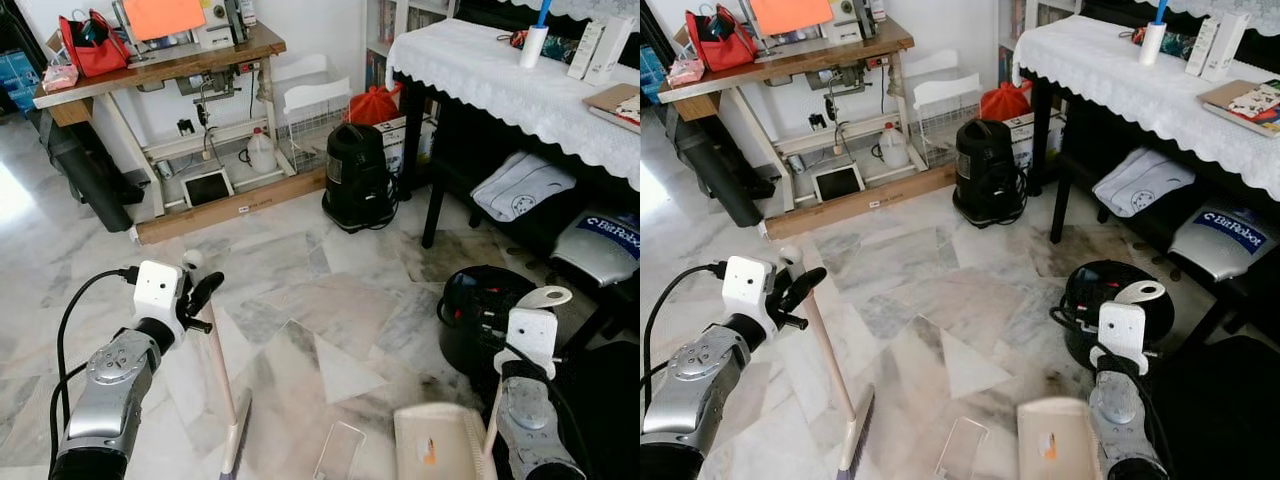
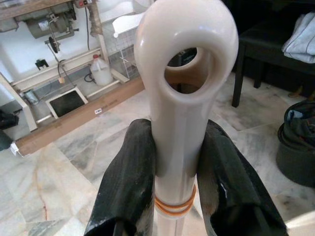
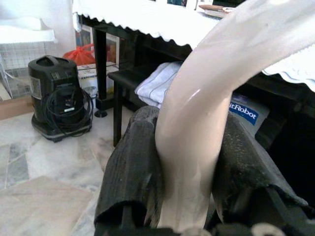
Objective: Sweep floor
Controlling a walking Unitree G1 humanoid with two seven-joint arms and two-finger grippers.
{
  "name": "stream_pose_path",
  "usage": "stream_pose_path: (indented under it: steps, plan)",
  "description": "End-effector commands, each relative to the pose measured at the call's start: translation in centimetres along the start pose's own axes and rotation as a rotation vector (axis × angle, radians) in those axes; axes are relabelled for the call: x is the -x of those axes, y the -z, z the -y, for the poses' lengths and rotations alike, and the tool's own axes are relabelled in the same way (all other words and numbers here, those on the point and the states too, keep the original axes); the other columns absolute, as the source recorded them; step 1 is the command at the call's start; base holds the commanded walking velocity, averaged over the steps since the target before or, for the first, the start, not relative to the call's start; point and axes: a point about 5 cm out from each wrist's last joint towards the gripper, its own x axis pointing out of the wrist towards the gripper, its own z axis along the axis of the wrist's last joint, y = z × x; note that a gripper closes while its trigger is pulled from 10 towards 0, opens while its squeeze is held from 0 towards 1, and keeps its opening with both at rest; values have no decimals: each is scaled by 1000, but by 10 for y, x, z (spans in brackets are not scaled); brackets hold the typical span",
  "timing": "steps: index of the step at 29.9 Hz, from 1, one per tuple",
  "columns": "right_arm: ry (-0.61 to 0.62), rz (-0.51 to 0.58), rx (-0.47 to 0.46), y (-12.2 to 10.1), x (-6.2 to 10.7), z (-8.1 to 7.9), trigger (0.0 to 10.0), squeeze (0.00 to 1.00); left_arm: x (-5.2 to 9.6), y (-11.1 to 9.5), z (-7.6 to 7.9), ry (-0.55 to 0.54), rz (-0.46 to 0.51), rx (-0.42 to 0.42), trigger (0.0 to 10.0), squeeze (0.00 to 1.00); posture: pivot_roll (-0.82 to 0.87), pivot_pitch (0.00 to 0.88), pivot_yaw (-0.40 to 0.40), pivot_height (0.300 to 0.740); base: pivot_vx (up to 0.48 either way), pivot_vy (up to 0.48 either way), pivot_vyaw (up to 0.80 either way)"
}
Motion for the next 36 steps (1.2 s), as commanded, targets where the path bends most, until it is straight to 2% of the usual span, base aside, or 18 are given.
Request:
stream_pose_path:
  steps: [1, 7, 9, 11, 15, 18, 20, 22, 25, 29, 35, 36]
  plan:
    - [5, 21, -16, -5, -4, -3, 10000, 0, -3, -15, -2, 7, 68, -30, 10000, 0, 59, 0, 115, 740, 0, 0, 0]
    - [6, 9, -30, -2, 0, -4, 10000, 0, -3, -17, -3, 10, 75, -30, 10000, 0, 59, 0, 118, 740, 0, 0, 0]
    - [2, -38, -40, 10, 11, -8, 10000, 0, -3, -18, -3, 14, 79, -30, 10000, 0, 65, 0, 123, 740, 0, 0, 0]
    - [1, -46, -41, 12, 14, -9, 10000, 0, -3, -18, -3, 16, 80, -30, 10000, 0, 65, 0, 123, 740, 0, 0, 0]
    - [-18, -177, -74, 36, 40, -22, 10000, 0, -3, -19, -2, 36, 74, -34, 10000, 0, 73, 0, 129, 740, 0, 0, 0]
    - [-20, -199, -75, 40, 45, -24, 10000, 0, -3, -19, -2, 40, 70, -30, 10000, 0, 73, 0, 127, 740, 0, 0, 0]
    - [-22, -226, -85, 45, 51, -26, 10000, 0, -4, -17, 0, 60, 52, -16, 10000, 0, 74, 0, 125, 740, 0, 0, 0]
    - [-18, -262, -100, 51, 58, -28, 10000, 0, -5, -10, 6, 103, 0, 36, 10000, 0, 70, 0, 124, 740, 0, 0, 0]
    - [-18, -269, -101, 52, 61, -27, 10000, 0, -7, -2, 11, 115, -38, 70, 10000, 0, 64, 0, 120, 740, 0, 0, 0]
    - [-15, -273, -99, 53, 61, -26, 10000, 0, -10, 7, 11, 97, -71, 70, 10000, 0, 64, 0, 118, 740, 0, 0, 0]
    - [-8, -267, -94, 53, 59, -22, 10000, 0, -17, 23, 15, 55, -116, 133, 10000, 0, 48, 0, 111, 740, 0, 0, 0]
    - [-5, -260, -91, 52, 58, -20, 10000, 0, -21, 25, 19, 51, -112, 168, 10000, 0, 43, 0, 108, 740, 0, 0, 0]
